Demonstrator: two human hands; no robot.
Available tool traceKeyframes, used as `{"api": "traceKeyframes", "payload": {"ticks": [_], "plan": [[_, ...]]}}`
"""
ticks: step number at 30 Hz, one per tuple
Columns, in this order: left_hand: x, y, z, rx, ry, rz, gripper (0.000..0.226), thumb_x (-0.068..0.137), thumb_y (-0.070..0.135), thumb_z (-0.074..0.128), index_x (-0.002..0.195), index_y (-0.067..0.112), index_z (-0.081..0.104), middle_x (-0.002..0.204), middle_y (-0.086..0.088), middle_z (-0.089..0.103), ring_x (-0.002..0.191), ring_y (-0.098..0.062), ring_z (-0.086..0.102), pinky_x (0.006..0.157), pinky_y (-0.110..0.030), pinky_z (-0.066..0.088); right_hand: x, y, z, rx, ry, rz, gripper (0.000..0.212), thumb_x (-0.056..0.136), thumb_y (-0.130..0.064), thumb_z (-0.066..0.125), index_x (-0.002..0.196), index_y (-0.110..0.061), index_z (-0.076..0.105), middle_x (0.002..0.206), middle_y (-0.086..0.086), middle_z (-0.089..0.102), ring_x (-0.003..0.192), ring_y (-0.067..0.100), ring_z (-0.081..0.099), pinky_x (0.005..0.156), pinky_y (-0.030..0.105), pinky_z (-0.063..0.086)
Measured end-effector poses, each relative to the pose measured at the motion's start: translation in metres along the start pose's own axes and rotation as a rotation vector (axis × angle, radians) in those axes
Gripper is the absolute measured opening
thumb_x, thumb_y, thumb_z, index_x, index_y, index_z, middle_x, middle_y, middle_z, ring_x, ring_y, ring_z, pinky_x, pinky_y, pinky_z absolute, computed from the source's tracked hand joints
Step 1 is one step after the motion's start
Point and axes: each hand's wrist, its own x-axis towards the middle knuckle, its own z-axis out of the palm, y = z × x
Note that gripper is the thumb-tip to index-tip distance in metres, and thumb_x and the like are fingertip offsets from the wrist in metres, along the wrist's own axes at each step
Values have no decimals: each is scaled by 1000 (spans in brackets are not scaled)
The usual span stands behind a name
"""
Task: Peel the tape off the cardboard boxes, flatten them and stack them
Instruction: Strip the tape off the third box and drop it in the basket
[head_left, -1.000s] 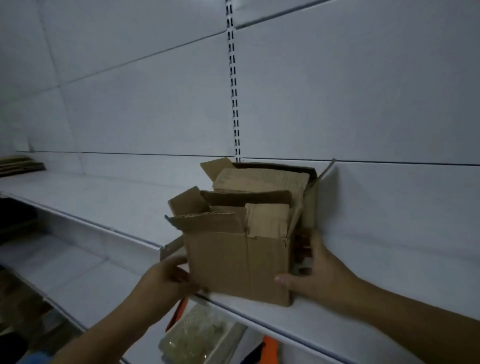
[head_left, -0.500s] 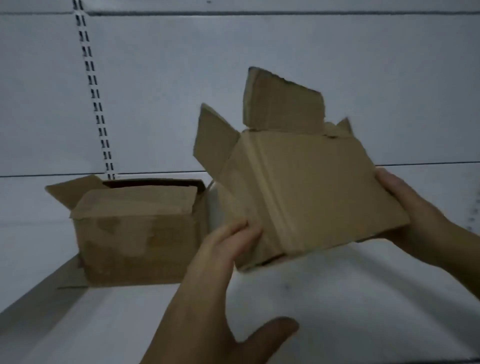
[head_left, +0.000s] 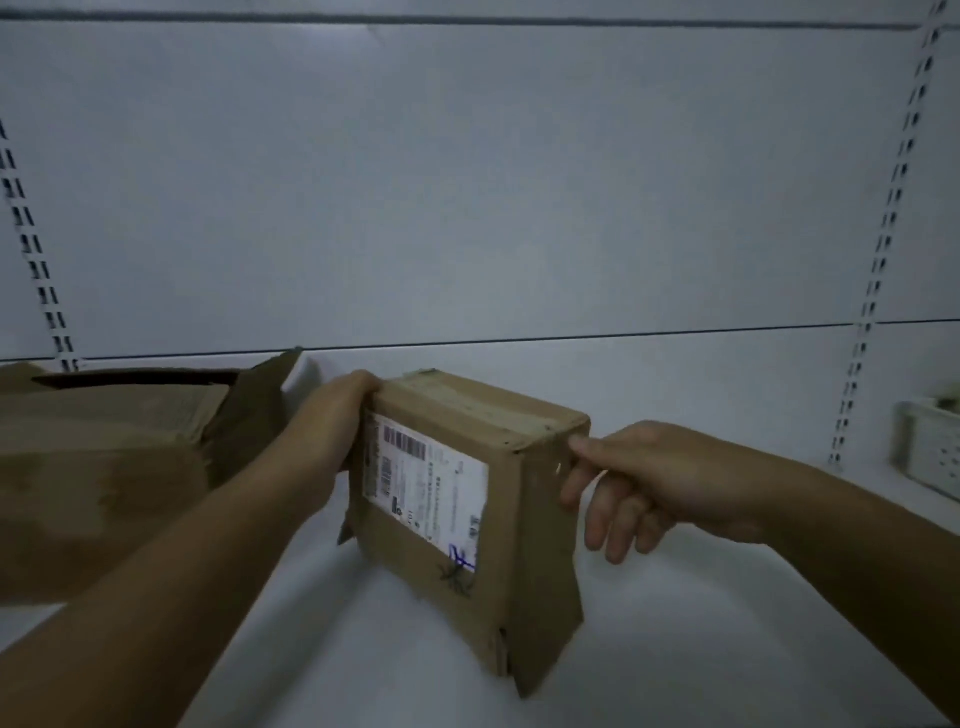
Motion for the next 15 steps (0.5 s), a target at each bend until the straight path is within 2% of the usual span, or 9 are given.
{"api": "traceKeyframes", "payload": {"ticks": [2,3,4,6,8,10,11,13,15], "plan": [[13,-12,6,-16,24,-67,27,94,26,42,72,15,52,64,-5,50,62,-18,49,64,-29,41,4,6,8,-122,22,-148,30,85,-40,57,87,-12,68,65,4,69,56,15,64,53,23,49],[18,-19,8,-21,28,-84,25,94,25,42,74,14,53,66,-6,50,63,-18,50,65,-30,42,8,12,10,-233,111,-272,19,86,-34,60,81,-18,68,61,0,67,55,10,62,54,21,49],[20,-26,10,-6,28,-90,24,94,23,42,76,14,54,67,-7,52,64,-19,50,66,-31,43,13,18,11,-357,275,-441,13,85,-31,63,77,-22,68,60,-3,65,55,7,60,55,20,48],[20,-37,17,32,16,-77,25,94,19,41,76,12,57,68,-10,53,64,-21,51,65,-32,43,24,26,10,-519,578,-832,11,80,-30,62,81,-21,67,74,-7,64,68,6,58,62,19,47],[17,-42,25,48,28,-56,28,94,16,40,75,11,59,66,-10,51,62,-21,50,61,-30,41,36,29,11,-549,566,-1006,30,76,-33,62,103,-19,64,106,-4,62,99,5,56,84,19,46],[14,-42,29,21,74,-36,29,94,14,40,73,12,61,67,-10,52,63,-21,49,62,-30,39,49,32,12,-517,420,-962,46,75,-38,62,119,-28,55,131,-9,50,125,3,42,104,23,35],[14,-43,30,9,90,-26,30,94,14,41,73,14,62,68,-9,55,64,-20,51,64,-31,40,53,33,12,-473,345,-904,49,74,-40,61,121,-32,53,136,-12,47,130,2,37,107,26,33],[15,-45,28,-1,95,-3,31,93,11,43,74,19,66,73,-7,61,69,-20,55,69,-32,44,61,41,10,-326,221,-795,50,71,-40,58,120,-34,54,132,-13,52,125,2,45,103,25,38],[20,-46,27,15,88,1,30,92,10,45,72,15,67,75,-8,63,70,-19,57,70,-31,45,65,51,8,-260,188,-742,53,68,-34,57,121,-33,55,122,-13,57,115,3,53,93,20,44]]}}
